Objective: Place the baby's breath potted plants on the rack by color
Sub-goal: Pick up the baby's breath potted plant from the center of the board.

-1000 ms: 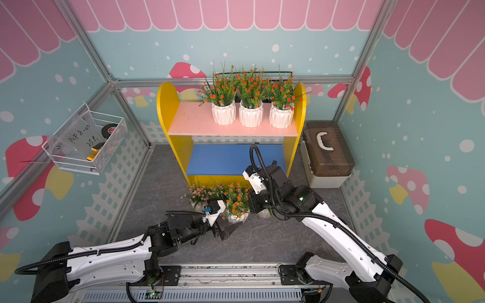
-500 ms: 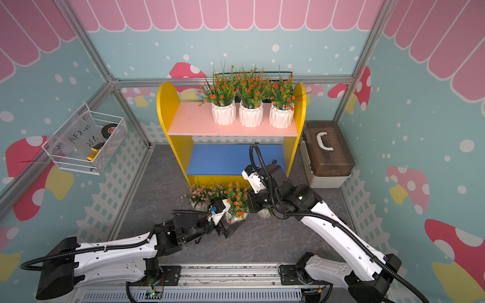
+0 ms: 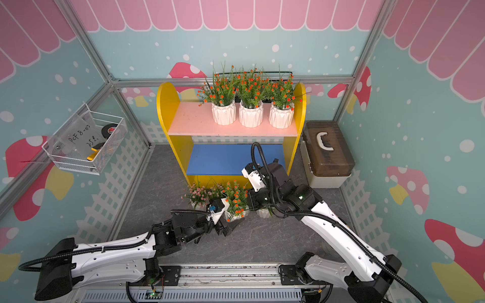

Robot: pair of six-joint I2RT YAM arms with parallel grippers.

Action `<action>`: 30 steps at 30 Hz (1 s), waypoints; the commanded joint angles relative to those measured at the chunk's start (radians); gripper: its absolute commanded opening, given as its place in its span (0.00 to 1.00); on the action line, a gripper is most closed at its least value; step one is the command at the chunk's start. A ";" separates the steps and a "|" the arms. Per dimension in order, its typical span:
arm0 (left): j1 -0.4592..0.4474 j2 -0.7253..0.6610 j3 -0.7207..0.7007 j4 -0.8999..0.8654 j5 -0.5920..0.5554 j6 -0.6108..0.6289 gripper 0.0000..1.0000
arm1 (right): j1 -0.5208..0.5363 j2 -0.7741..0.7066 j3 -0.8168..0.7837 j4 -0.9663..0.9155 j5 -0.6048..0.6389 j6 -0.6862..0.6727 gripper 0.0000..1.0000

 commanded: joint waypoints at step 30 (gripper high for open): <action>0.149 -0.134 0.249 -0.269 -0.164 0.014 0.74 | -0.239 -0.324 -0.167 -0.081 0.156 -0.057 0.30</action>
